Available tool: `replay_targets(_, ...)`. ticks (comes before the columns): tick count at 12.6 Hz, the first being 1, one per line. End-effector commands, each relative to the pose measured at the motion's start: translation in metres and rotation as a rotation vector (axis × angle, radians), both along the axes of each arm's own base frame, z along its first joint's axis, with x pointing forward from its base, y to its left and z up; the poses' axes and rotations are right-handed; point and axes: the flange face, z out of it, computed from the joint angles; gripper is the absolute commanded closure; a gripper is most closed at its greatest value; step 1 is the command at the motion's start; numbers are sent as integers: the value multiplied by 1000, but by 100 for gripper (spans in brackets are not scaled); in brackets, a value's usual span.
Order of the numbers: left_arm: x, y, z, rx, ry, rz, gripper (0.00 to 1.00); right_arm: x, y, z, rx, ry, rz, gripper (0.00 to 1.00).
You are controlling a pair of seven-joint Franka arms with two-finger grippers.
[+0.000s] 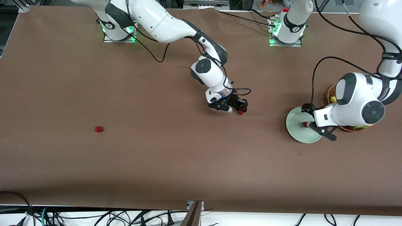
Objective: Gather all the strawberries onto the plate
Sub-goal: 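Set the second strawberry mid-table with the right gripper while the left returns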
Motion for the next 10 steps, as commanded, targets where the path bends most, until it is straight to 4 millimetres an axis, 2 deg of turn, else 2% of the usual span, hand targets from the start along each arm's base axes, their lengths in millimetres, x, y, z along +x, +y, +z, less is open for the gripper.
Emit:
replay_targets(1,-2,-5,7,-52,28,76,0,8,3,11,32,-6,-23,27)
replay_targets(3,-5,-11,5,-71,42,86,0,20,-5,26,19,-18,-20,27)
replay_targets(5,-9,-24,11,-60,61,130,0,55,-37,29,-80,-6,1,26)
replay_targets(7,-18,-50,23,-10,87,240,0,84,-69,43,-172,17,66,24)
replay_targets(9,-29,-82,31,59,101,354,0,112,-111,61,-268,51,164,24)
replay_targets(10,-38,-88,25,75,113,373,0,129,-138,70,-308,64,215,23)
